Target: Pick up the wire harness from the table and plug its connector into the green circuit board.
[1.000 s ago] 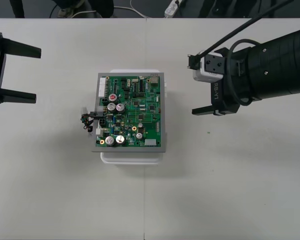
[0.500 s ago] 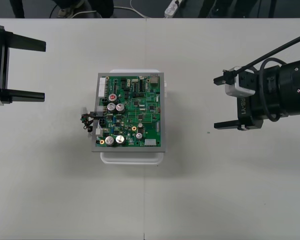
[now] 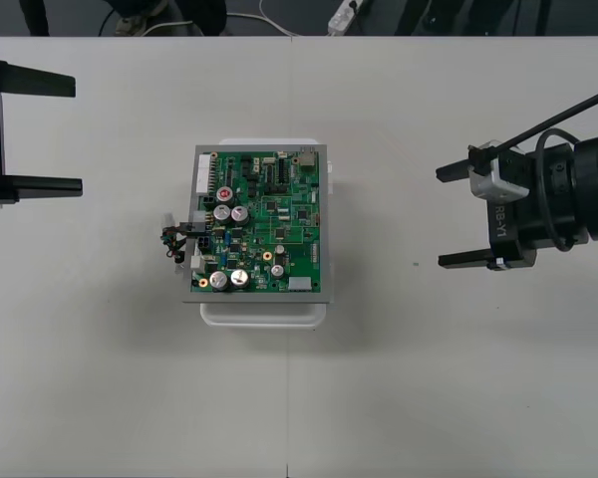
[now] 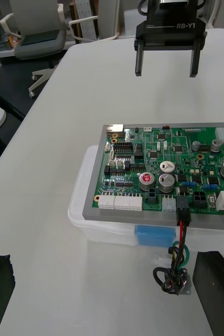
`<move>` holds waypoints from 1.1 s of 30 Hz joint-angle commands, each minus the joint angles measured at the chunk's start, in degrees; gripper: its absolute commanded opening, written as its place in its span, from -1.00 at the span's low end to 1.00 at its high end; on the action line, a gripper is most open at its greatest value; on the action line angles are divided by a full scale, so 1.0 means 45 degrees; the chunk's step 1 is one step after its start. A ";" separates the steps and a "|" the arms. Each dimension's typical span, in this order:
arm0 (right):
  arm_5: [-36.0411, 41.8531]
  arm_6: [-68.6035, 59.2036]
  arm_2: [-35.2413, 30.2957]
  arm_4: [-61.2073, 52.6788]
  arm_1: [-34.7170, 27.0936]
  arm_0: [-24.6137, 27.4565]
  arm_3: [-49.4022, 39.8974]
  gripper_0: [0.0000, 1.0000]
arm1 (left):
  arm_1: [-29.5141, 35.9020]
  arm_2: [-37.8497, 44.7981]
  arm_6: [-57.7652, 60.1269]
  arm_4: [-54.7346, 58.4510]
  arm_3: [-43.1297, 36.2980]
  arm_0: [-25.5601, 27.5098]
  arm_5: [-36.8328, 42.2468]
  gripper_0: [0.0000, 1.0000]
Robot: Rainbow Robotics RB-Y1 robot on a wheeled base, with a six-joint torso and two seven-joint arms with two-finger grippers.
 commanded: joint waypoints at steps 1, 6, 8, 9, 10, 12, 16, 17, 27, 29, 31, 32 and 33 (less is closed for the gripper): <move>-0.0037 0.0415 -0.0400 -0.0167 -0.0517 0.0112 -0.0091 1.00 | -0.0398 0.0363 0.0837 -0.0379 -0.0308 0.0040 -0.0402 1.00; -0.0037 0.0141 -0.0400 -0.0069 -0.0517 0.0015 -0.0423 1.00 | -0.0652 0.0324 0.0759 -0.1004 -0.0250 0.0020 -0.0402 1.00; -0.0037 -0.0171 -0.0400 -0.0225 -0.0517 0.0015 -0.0423 1.00 | -0.0652 0.0285 0.0818 -0.1024 -0.0230 0.0001 -0.0402 1.00; -0.0037 -0.0523 -0.0400 -0.0381 -0.0517 -0.0005 -0.0423 1.00 | -0.0652 0.0285 0.0818 -0.1024 -0.0211 0.0001 -0.0402 1.00; -0.0037 -0.0816 -0.0400 -0.0538 -0.0537 -0.0064 -0.0423 1.00 | -0.0652 0.0265 0.0837 -0.1024 -0.0152 -0.0019 -0.0402 1.00; -0.0037 -0.1226 -0.0517 -0.0772 -0.0537 -0.0142 -0.0442 1.00 | -0.0612 0.0167 0.0818 -0.1024 -0.0015 -0.0019 -0.0402 1.00; -0.0037 -0.1890 -0.0810 -0.1026 -0.0576 -0.0396 -0.0442 1.00 | -0.0280 -0.0536 0.0720 -0.0906 0.0551 -0.0019 -0.0402 1.00; -0.0037 -0.1909 -0.0810 -0.1045 -0.0595 -0.0415 -0.0442 1.00 | -0.0222 -0.0633 0.0739 -0.0848 0.0629 -0.0019 -0.0402 1.00; -0.0037 -0.1949 -0.0829 -0.1319 -0.1435 -0.0630 -0.0442 1.00 | 0.0266 -0.1493 0.0564 -0.0653 0.0668 -0.0097 -0.0402 1.00; -0.0037 -0.1870 -0.0829 -0.1358 -0.1552 -0.0669 -0.0442 1.00 | 0.0305 -0.1688 0.0525 -0.0574 0.0668 -0.0097 -0.0402 1.00; -0.0037 -0.1753 -0.0810 -0.1436 -0.1670 -0.0689 -0.0442 1.00 | 0.0305 -0.1825 0.0486 -0.0496 0.0668 -0.0136 -0.0402 1.00; -0.0037 -0.1734 -0.0810 -0.1456 -0.1689 -0.0689 -0.0442 1.00 | 0.0305 -0.1864 0.0466 -0.0477 0.0668 -0.0156 -0.0402 1.00; -0.0037 -0.1695 -0.0810 -0.1475 -0.1728 -0.0689 -0.0442 1.00 | 0.0305 -0.1962 0.0446 -0.0418 0.0668 -0.0195 -0.0402 1.00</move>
